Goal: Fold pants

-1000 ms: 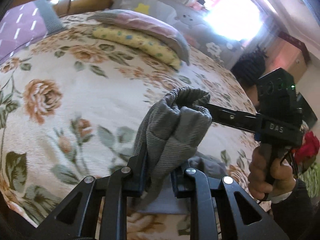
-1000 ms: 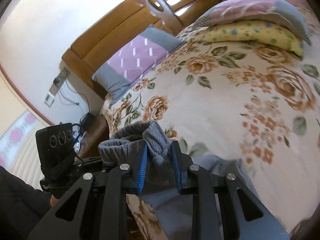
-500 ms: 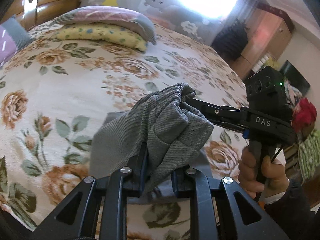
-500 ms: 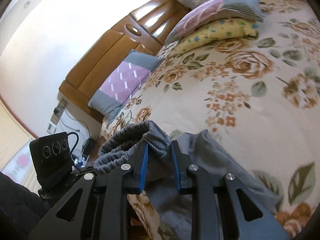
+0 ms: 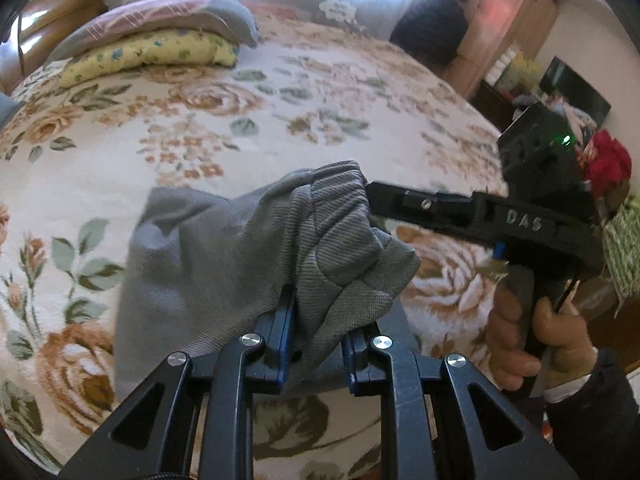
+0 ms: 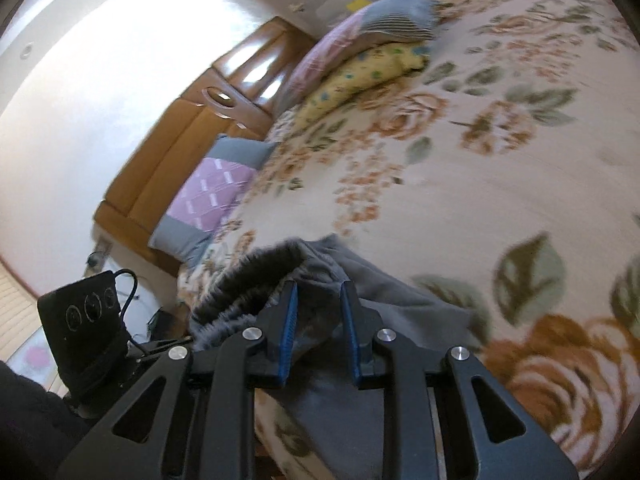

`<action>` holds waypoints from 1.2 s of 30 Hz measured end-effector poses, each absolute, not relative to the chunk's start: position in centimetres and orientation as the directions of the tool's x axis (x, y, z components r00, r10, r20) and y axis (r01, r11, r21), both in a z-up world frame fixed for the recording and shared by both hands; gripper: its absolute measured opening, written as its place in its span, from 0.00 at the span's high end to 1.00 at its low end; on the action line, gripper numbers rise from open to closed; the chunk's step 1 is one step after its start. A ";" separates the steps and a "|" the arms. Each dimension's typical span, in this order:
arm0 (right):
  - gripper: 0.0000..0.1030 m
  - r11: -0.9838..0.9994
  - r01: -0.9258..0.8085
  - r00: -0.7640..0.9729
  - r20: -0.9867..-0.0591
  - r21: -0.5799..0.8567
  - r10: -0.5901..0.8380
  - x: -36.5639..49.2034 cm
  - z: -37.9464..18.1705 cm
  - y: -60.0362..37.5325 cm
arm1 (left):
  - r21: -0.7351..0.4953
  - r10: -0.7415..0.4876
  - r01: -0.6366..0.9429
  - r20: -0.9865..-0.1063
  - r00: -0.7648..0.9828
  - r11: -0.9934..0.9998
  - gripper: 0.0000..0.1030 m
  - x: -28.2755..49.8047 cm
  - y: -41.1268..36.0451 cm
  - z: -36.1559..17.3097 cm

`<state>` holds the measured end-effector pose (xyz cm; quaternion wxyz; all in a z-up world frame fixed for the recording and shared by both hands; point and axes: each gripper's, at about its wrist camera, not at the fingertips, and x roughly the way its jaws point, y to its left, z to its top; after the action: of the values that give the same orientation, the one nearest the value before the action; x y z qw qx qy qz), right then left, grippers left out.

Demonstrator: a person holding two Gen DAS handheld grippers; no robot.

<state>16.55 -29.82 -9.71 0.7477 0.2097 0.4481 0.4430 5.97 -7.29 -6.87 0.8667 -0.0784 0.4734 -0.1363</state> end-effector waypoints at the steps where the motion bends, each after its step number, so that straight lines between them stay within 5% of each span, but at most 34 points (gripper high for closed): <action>1: 0.77 0.537 -0.468 0.219 -0.497 0.702 0.840 16.5 -9.9 -30.1 | -0.257 -0.306 0.166 -0.803 0.512 0.952 0.81 5.9 -7.5 -7.1; 12: 0.77 0.646 -0.465 0.299 -0.579 0.606 0.759 14.9 -8.6 -30.8 | -0.245 -0.299 0.172 -0.808 0.507 0.954 0.76 4.7 -7.0 -6.3; 15: 0.77 0.657 -0.470 0.327 -0.575 0.589 0.750 14.4 -7.2 -30.5 | -0.281 -0.328 0.170 -0.803 0.498 0.945 0.68 4.4 -6.3 -5.9; 19: 0.77 0.653 -0.481 0.343 -0.559 0.585 0.755 14.0 -5.6 -29.9 | -0.340 -0.391 0.193 -0.771 0.502 0.920 0.44 3.4 -6.0 -5.2; 26: 0.77 0.650 -0.509 0.356 -0.549 0.565 0.756 12.7 -3.4 -28.4 | -0.325 -0.388 0.212 -0.743 0.546 0.921 0.44 1.9 -5.2 -3.3; 36: 0.77 0.606 -0.561 0.273 -0.565 0.564 0.779 9.3 -4.3 -24.3 | -0.330 -0.284 0.020 -0.779 0.559 0.944 0.43 3.4 1.8 -5.2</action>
<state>9.27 -24.31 -4.26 0.7875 0.1275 0.4275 0.4253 3.35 1.77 -5.23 0.8711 -0.1432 0.4616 -0.0871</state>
